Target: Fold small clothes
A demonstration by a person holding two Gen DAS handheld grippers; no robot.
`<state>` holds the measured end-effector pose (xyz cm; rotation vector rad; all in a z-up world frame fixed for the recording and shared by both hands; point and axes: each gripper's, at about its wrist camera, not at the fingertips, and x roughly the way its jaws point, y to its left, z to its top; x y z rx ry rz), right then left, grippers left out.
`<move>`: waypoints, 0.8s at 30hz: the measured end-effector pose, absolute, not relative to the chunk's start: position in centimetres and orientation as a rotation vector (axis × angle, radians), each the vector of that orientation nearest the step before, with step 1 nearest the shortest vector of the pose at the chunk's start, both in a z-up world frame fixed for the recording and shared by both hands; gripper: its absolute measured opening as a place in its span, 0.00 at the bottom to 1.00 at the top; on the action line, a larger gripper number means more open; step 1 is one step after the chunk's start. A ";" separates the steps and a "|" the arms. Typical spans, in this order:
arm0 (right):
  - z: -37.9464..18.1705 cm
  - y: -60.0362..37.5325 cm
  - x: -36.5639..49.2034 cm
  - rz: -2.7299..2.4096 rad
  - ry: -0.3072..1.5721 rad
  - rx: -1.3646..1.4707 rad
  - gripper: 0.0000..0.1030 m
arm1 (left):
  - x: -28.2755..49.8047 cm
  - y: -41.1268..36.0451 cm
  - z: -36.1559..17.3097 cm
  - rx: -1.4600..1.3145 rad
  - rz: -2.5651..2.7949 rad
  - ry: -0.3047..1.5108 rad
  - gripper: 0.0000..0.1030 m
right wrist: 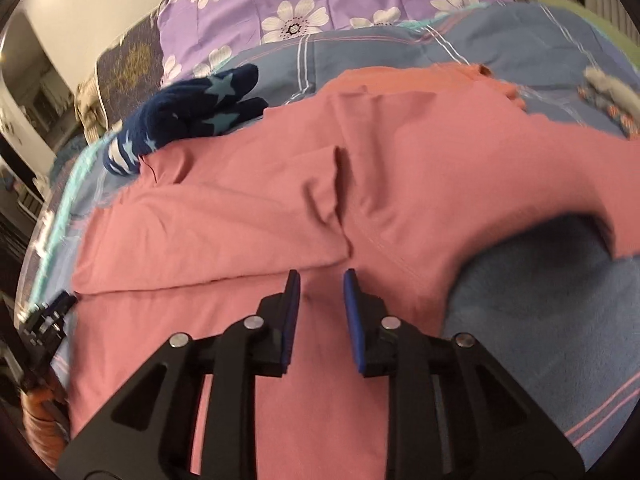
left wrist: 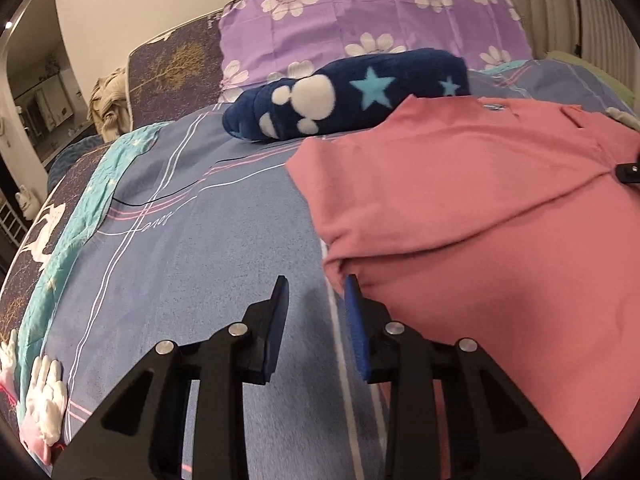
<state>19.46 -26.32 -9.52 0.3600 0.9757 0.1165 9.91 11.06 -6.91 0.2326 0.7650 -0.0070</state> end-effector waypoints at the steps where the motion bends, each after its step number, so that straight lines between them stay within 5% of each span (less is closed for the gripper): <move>1: -9.5 -26.6 19.6 0.120 0.972 0.383 0.22 | 9.5 11.1 -6.2 0.209 -0.039 0.753 0.30; 9: -8.1 -25.9 22.3 0.139 0.907 0.428 0.17 | 13.4 6.4 -2.9 0.151 -0.175 0.698 0.32; 13: -9.9 -27.1 24.2 0.096 0.968 0.525 0.17 | 17.8 4.4 -8.3 0.207 -0.097 0.853 0.52; 17: -10.4 -27.8 25.8 0.111 0.984 0.559 0.19 | 18.0 5.0 -9.1 0.153 -0.084 0.849 0.62; 19: -10.1 -27.6 26.3 0.103 0.975 0.533 0.13 | 18.2 5.1 -9.3 0.131 -0.093 0.854 0.62; 20: -9.9 -27.4 26.4 0.100 0.966 0.515 0.01 | 18.2 5.0 -9.3 0.135 -0.088 0.853 0.63; 24: -9.4 -28.0 25.8 -0.087 0.902 0.387 0.00 | 18.0 4.7 -9.5 0.171 -0.058 0.847 0.68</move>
